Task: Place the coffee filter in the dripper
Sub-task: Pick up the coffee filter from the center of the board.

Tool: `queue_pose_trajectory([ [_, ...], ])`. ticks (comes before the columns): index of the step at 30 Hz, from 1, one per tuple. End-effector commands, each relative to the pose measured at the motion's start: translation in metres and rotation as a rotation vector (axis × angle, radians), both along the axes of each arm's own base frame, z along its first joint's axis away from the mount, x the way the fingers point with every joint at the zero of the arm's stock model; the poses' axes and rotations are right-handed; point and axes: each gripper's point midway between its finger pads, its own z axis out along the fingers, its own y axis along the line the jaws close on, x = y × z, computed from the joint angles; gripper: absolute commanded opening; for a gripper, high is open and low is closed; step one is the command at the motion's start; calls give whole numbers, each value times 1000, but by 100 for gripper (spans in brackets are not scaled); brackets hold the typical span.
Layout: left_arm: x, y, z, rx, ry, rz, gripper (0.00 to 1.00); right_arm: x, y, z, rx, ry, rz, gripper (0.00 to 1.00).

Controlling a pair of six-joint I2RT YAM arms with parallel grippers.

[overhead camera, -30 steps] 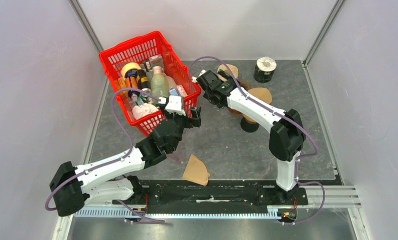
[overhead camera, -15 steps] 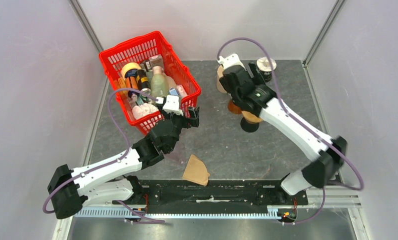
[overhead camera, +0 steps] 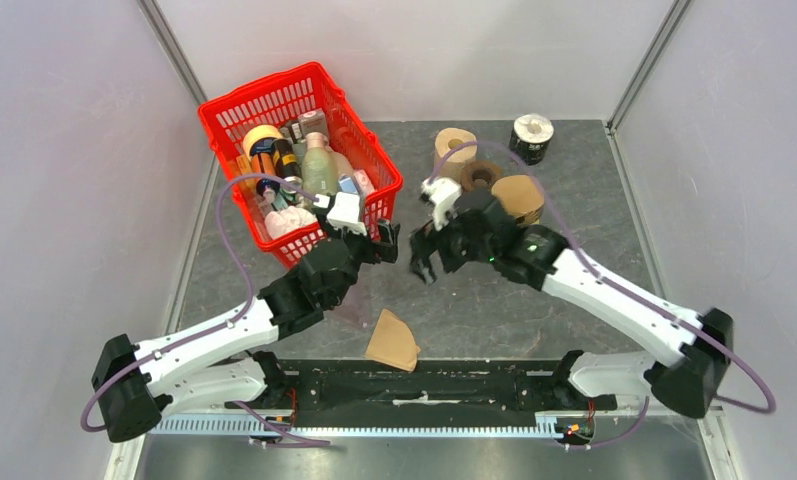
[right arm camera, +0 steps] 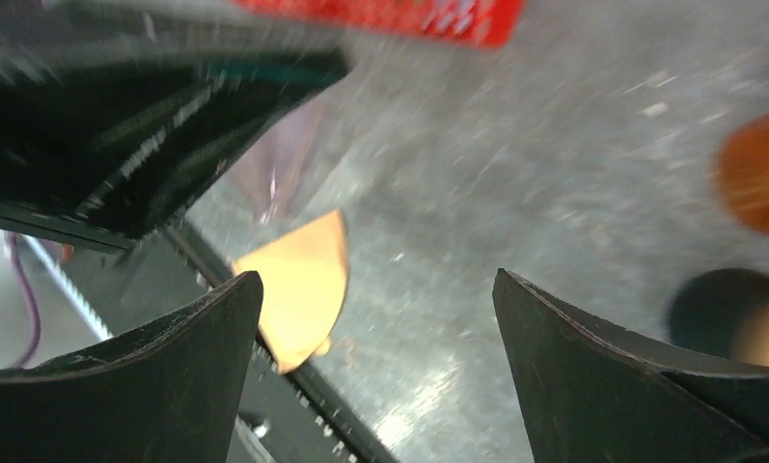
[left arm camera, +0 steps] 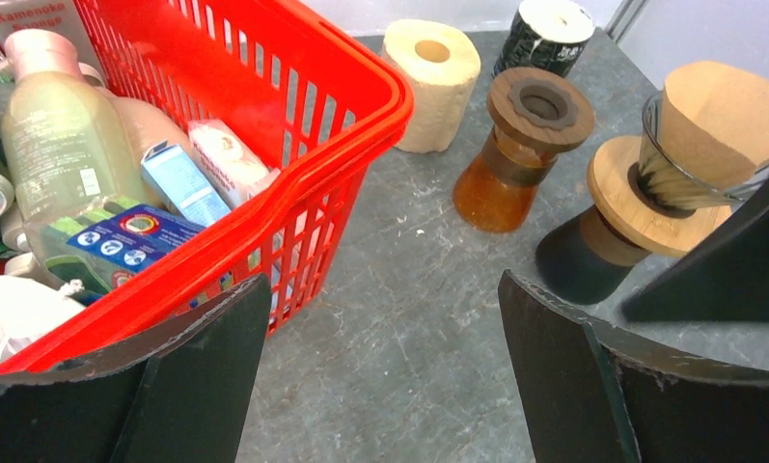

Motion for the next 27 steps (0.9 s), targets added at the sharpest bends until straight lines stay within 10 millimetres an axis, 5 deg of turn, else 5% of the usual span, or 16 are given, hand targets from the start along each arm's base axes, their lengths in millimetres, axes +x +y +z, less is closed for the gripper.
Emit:
queue_pose_trajectory([
  [1,-6,0,24,-88,21,-19,94,-36,35,-52,-70,120,98,97],
  [7,-15,0,26,-75,75,-61,95,-46,47,-111,-231,64,127,97],
  [12,-8,38,29,-61,95,113,97,-58,59,-145,-259,78,151,97],
  [18,-3,101,25,6,55,439,97,-74,65,-174,-315,77,165,96],
  [27,-2,121,19,81,22,546,97,-102,71,-200,-397,97,248,94],
])
